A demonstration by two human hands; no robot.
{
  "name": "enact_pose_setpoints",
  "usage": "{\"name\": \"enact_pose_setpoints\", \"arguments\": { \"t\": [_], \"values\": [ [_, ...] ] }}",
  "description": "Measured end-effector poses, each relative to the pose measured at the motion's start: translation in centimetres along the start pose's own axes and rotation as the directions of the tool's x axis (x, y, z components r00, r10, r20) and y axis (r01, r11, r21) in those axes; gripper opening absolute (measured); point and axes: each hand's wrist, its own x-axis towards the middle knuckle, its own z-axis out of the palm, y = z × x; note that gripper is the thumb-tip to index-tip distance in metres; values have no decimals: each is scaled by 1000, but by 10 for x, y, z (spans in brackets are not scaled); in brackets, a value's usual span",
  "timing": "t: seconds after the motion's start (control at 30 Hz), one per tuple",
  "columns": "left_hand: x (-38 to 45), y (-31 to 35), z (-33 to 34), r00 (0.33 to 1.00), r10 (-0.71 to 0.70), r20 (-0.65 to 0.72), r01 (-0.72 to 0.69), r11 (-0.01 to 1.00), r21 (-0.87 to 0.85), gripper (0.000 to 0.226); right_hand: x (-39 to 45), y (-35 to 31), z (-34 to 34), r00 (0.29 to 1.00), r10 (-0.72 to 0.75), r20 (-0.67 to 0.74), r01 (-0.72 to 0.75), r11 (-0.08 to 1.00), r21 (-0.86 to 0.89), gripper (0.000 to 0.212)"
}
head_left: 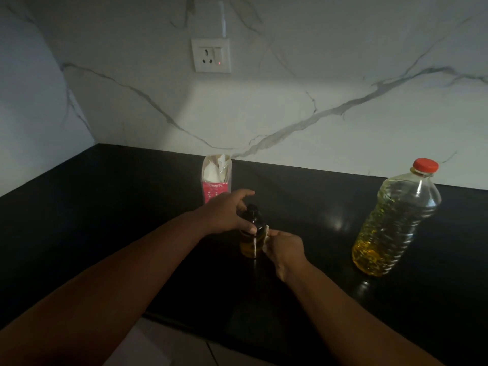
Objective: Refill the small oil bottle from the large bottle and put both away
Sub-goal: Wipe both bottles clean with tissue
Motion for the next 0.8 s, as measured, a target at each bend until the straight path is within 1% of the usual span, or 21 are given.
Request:
{"name": "enact_pose_setpoints", "arguments": {
  "t": [0.1, 0.17, 0.23, 0.3, 0.37, 0.4, 0.47, 0.53, 0.63, 0.73, 0.8],
  "values": [
    [-2, -1, 4, 1000, -1, -31, 0, 1000, -21, 92, -11, 1, -2, 998, -49, -35, 52, 996, 76, 20],
    [-5, -4, 7, 998, 13, -55, -15, 999, -35, 92, -18, -3, -3, 989, -138, -58, 143, 985, 100, 19],
    [-7, -7, 12, 996, 29, -80, -32, 999, -37, 92, -23, -10, -5, 969, -239, -57, 243, 967, 73, 19],
    [-10, -9, 15, 993, 56, -106, -60, 998, -35, 93, -27, -17, -5, 926, -376, -12, 375, 926, -42, 21],
    [-12, -11, 16, 989, 87, -118, -93, 995, -45, 96, -27, -25, -2, 870, -487, 82, 489, 825, -285, 21],
    [-13, -11, 16, 988, 100, -117, -106, 993, -48, 97, -25, -29, 2, 852, -503, 143, 513, 750, -418, 21],
    [-12, -12, 15, 986, 122, -112, -127, 991, -38, 100, -21, -36, 11, 859, -465, 217, 484, 594, -643, 21],
    [-12, -14, 13, 986, 131, -106, -135, 991, -26, 101, -17, -37, 18, 869, -447, 214, 436, 486, -757, 23],
    [-10, -19, 13, 984, 139, -113, -143, 989, -27, 98, -21, -28, 21, 853, -477, 213, 414, 369, -832, 23],
    [-8, -24, 14, 978, 169, -124, -172, 985, -14, 95, -31, -13, 19, 810, -541, 224, 435, 300, -849, 21],
    [-7, -26, 15, 971, 196, -133, -195, 981, 26, 95, -36, -6, 17, 776, -582, 244, 462, 260, -848, 14]
  ]
}}
